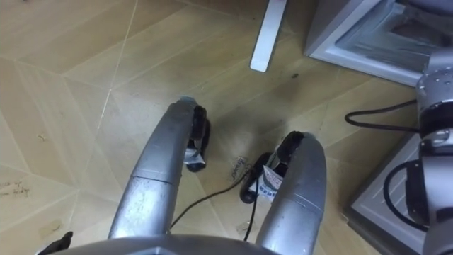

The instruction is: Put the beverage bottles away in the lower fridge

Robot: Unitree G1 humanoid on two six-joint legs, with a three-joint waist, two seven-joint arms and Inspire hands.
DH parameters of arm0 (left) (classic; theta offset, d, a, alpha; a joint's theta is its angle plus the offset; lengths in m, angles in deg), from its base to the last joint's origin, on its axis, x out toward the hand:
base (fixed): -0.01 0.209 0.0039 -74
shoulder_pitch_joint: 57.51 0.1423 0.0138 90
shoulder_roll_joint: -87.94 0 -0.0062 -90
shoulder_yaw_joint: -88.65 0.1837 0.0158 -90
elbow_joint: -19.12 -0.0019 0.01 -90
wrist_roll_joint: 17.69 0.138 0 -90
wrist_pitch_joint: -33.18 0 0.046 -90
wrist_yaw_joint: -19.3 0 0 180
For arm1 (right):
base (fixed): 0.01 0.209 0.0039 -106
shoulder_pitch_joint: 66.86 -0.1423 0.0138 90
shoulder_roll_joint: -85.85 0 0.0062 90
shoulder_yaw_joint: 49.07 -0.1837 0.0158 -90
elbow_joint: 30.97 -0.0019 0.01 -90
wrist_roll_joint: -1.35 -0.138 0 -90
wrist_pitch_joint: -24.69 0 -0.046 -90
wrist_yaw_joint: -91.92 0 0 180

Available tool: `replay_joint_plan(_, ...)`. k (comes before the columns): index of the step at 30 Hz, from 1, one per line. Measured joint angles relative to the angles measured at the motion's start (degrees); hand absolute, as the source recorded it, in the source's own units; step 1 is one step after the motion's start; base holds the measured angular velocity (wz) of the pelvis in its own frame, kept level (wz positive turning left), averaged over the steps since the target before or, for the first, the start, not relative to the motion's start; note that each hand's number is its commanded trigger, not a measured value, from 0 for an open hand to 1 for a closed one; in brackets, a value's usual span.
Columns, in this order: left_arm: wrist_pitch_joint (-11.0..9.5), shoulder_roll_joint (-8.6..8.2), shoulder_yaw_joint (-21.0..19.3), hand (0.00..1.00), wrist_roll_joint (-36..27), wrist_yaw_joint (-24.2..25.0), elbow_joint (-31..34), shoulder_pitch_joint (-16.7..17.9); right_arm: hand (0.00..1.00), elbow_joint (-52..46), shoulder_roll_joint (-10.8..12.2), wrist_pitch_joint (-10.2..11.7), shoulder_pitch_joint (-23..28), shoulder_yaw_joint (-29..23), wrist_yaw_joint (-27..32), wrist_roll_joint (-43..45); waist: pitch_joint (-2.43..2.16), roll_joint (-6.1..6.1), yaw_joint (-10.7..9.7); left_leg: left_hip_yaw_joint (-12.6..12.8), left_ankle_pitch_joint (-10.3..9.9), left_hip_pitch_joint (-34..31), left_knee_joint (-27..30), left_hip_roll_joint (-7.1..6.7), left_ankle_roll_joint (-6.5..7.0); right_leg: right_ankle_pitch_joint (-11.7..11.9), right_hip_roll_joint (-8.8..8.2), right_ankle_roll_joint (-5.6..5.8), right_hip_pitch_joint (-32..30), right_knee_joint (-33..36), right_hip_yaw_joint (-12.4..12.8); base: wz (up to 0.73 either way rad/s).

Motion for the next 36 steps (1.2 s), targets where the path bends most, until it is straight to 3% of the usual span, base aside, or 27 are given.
replay_joint_plan(3, -0.07, 0.04, 0.13, 0.0, -0.05, -0.02, 0.04, 0.0, 0.0, 0.0, 0.0, -0.05, 0.04, 0.03, -0.02, 0.04, -0.04, 0.61, 0.01, 0.06, -0.01, 0.72, -0.43, 0.14, 0.02, 0.01, 0.04, -0.06, 0.78, -0.53, -0.32, 0.0)
replay_joint_plan(7, -0.26, 0.3, 0.61, 0.0, -0.37, -0.5, 0.91, 0.43, 0.0, 0.54, 0.01, -1.98, 0.28, 1.4, -0.42, 0.05, -0.03, 0.75, 0.02, -0.19, -0.02, 3.01, -2.16, 0.81, -0.14, 0.27, 0.9, -0.02, 3.43, -2.91, -1.31, -0.03)
replay_joint_plan(13, -0.28, 0.7, 0.83, 0.0, -0.1, -0.17, 0.9, 0.57, 0.0, 7.01, -0.01, -7.97, 5.32, 2.33, -13.92, 0.47, -0.07, 0.08, -1.09, -1.63, 0.53, 8.48, -7.5, 0.97, -0.54, 1.48, 1.4, -0.26, 10.83, -9.55, -5.0, 0.08)
replay_joint_plan(16, -0.62, 1.17, 0.16, 0.0, -0.13, 0.21, -0.12, 0.58, 0.0, 10.81, -0.05, -10.84, 7.56, 2.34, -22.02, 3.53, -0.23, -0.49, -1.07, -1.64, 0.64, 12.0, -10.85, 1.83, -0.58, 2.65, 2.76, 0.15, 15.0, -14.33, -6.41, 0.0)
replay_joint_plan(19, -1.08, 1.36, -0.13, 0.0, -0.09, 0.28, -3.0, 0.39, 0.0, 15.35, -0.86, -12.61, 10.07, 2.18, -29.81, 12.35, -0.38, -0.53, -2.91, -1.6, 1.49, 16.55, -15.44, 2.15, -0.26, 3.64, 3.76, 1.73, 21.15, -20.03, -8.83, 0.25)
replay_joint_plan(23, -1.2, 2.19, -0.12, 0.0, -0.18, 0.42, -5.57, -0.33, 0.0, 23.19, -4.23, -14.44, 13.72, 4.7, -37.95, 25.21, -0.95, -1.29, -2.25, -1.7, 2.01, 24.02, -22.13, 2.11, -0.01, 5.7, 5.44, 3.5, 29.29, -28.7, -10.39, 0.08)
replay_joint_plan(28, -1.43, 2.92, -0.62, 0.0, -0.17, 0.45, -7.07, -0.85, 0.0, 23.62, -4.27, -16.22, 19.3, 5.16, -41.96, 36.98, -1.25, -1.33, -2.34, -1.92, 2.22, 31.38, -28.04, 2.46, -0.07, 8.42, 7.53, 4.66, 37.2, -37.36, -11.27, -0.07)
replay_joint_plan(32, -1.54, 1.95, -2.41, 0.0, -0.04, 0.42, -8.17, -2.81, 0.0, 23.29, -2.4, -16.25, 24.49, 3.67, -44.7, 44.93, -1.23, -0.3, -2.46, -1.77, 2.22, 36.85, -31.67, 3.27, -0.08, 10.45, 9.44, 5.22, 43.1, -43.32, -11.67, -0.06)
replay_joint_plan(36, -1.43, -0.83, -2.35, 0.0, 0.03, 0.4, -8.8, -4.22, 0.0, 22.82, 2.09, -16.35, 29.82, 2.16, -45.7, 48.81, -2.03, 1.35, -2.6, -1.28, 2.9, 43.36, -36.67, 3.34, -0.18, 12.71, 10.52, 5.72, 49.62, -49.59, -11.84, -0.07)
